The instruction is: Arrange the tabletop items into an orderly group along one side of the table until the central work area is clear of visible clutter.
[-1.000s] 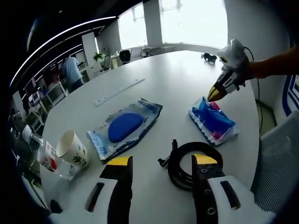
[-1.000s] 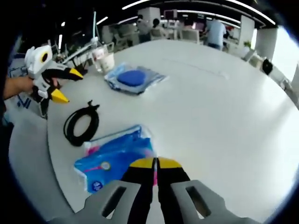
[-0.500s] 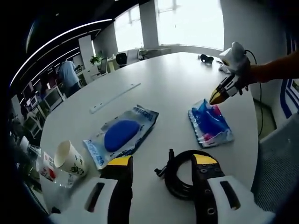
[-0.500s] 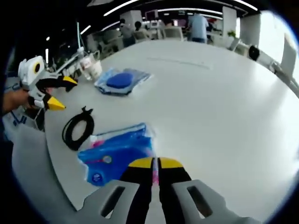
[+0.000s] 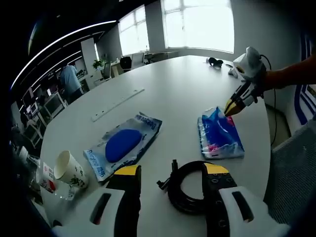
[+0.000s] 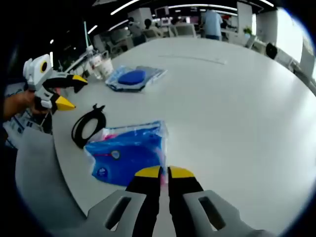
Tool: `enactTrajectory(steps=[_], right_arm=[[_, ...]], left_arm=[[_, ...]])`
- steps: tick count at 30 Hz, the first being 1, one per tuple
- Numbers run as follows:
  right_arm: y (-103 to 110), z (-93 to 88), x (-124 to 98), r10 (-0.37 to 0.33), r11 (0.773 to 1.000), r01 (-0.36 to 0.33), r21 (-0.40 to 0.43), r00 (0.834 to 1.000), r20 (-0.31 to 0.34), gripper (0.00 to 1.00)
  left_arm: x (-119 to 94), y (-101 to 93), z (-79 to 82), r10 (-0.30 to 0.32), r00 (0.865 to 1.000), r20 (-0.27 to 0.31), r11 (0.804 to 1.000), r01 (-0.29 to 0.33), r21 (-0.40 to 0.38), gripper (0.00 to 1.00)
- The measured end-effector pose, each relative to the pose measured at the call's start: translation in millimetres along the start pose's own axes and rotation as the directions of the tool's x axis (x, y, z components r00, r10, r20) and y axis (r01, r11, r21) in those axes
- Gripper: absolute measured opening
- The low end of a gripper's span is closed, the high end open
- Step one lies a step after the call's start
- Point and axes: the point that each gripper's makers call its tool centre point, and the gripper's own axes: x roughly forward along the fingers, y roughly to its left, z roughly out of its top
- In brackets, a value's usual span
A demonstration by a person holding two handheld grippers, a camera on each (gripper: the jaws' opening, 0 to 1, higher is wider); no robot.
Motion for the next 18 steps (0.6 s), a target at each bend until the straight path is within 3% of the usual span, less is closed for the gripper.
enactTrajectory(steps=[8, 18], right_arm=[[1, -5.5, -4, -0.02, 0.999, 0.02, 0.05, 1.0, 0.0, 0.0], [-19, 2.0, -15, -0.101, 0.976, 0.083, 0.2, 0.991, 0.085, 0.0]], left_arm=[[2, -6.7, -1.9, -0.017, 1.0, -0.005, 1.0, 0.017, 0.002, 0.47], [4, -10.1, 0.3, -0.027, 1.0, -0.006, 1.0, 0.027, 0.009, 0.46]])
